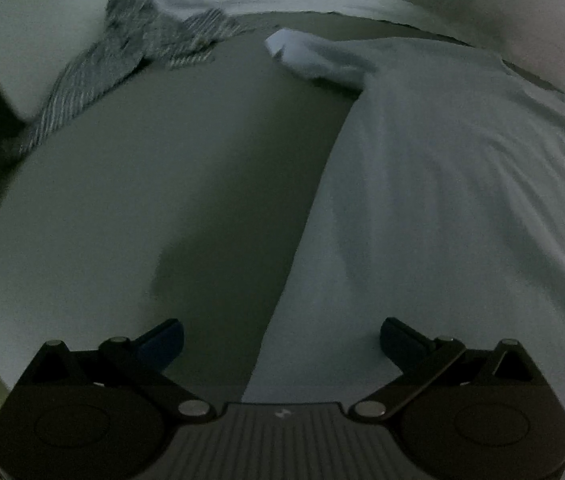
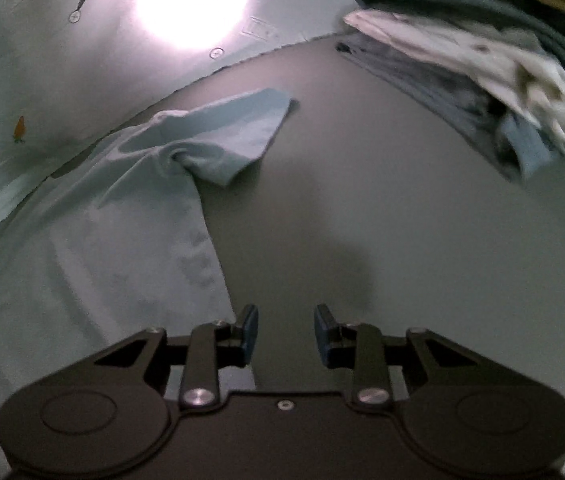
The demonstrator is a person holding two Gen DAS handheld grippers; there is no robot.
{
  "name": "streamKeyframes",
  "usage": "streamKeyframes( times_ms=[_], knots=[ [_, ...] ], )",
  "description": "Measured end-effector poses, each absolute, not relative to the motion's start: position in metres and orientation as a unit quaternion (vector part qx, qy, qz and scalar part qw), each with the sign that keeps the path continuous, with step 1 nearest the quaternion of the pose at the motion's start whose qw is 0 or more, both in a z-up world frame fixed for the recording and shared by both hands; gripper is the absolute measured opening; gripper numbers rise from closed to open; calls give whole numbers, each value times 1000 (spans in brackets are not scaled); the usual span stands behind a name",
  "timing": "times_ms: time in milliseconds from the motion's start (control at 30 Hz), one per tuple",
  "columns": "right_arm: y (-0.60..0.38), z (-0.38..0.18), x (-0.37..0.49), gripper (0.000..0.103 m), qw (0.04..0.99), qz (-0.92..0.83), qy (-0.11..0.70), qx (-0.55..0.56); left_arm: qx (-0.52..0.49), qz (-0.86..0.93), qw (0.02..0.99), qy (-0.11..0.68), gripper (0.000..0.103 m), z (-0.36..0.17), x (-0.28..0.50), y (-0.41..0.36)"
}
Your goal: Fold clothes
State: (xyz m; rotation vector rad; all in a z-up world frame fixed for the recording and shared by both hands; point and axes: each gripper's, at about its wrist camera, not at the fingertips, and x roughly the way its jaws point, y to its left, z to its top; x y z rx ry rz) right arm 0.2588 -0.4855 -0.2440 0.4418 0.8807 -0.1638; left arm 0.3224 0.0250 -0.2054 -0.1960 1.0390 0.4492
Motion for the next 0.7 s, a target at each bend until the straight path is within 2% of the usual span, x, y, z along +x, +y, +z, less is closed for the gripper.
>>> streamKeyframes(
  times_ms=[67, 133, 167, 200, 233, 267, 300, 400, 500, 600, 633, 667, 700],
  knots=[
    [-483, -247, 251, 33, 873, -70, 424, 229, -104, 205, 842, 488, 103, -205, 313, 26],
    [-478, -250, 246, 33, 869, -65, 429, 237, -96, 193, 848, 484, 98, -203, 305, 23],
    [-474, -251, 245, 33, 868, -63, 431, 237, -90, 189, 852, 479, 83, -202, 301, 21],
    [-469, -250, 244, 34, 869, -61, 433, 233, -87, 188, 856, 474, 63, -200, 297, 20],
    [-464, -249, 244, 34, 870, -58, 433, 230, -88, 188, 858, 469, 49, -197, 294, 20],
    [-459, -249, 244, 34, 871, -53, 433, 227, -89, 188, 861, 465, 24, -195, 291, 21],
    [-455, -248, 244, 34, 871, -49, 433, 224, -93, 189, 861, 464, 10, -193, 287, 22],
    [-438, -245, 250, 40, 875, -48, 436, 203, -110, 194, 854, 470, 10, -192, 276, 28],
    [-416, -239, 259, 47, 884, -52, 435, 162, -125, 191, 851, 473, 19, -186, 265, 39],
    [-390, -231, 271, 67, 896, -56, 421, 130, -135, 183, 856, 464, 22, -176, 262, 55],
    [-381, -229, 276, 81, 897, -58, 419, 124, -137, 181, 860, 458, 25, -172, 264, 62],
    [-373, -227, 281, 88, 899, -60, 418, 118, -139, 179, 864, 450, 34, -167, 267, 71],
    [-362, -226, 286, 89, 901, -59, 416, 112, -143, 178, 868, 441, 43, -162, 273, 81]
  ],
)
